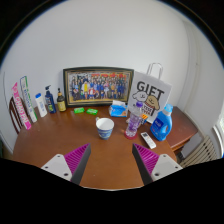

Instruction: Pour water

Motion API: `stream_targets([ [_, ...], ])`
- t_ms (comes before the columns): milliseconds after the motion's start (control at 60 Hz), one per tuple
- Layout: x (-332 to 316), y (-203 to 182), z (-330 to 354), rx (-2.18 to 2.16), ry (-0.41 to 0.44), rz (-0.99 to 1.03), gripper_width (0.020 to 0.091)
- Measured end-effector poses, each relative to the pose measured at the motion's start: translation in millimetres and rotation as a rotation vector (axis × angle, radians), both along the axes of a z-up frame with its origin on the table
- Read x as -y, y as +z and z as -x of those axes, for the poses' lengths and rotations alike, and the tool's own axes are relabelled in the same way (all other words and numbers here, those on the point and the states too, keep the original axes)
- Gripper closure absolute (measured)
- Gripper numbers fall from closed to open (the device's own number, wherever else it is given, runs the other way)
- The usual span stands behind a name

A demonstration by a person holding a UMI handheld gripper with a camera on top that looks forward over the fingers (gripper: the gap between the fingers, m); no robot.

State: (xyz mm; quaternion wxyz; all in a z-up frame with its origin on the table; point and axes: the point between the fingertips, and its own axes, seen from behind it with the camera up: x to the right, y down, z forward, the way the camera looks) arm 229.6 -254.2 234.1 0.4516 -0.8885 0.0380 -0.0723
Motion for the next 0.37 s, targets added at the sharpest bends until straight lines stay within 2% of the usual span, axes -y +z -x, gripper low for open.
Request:
stream_targets([
  [367, 31.9, 5.1, 26.3, 0.017, 0.066, -0.002, 0.0248],
])
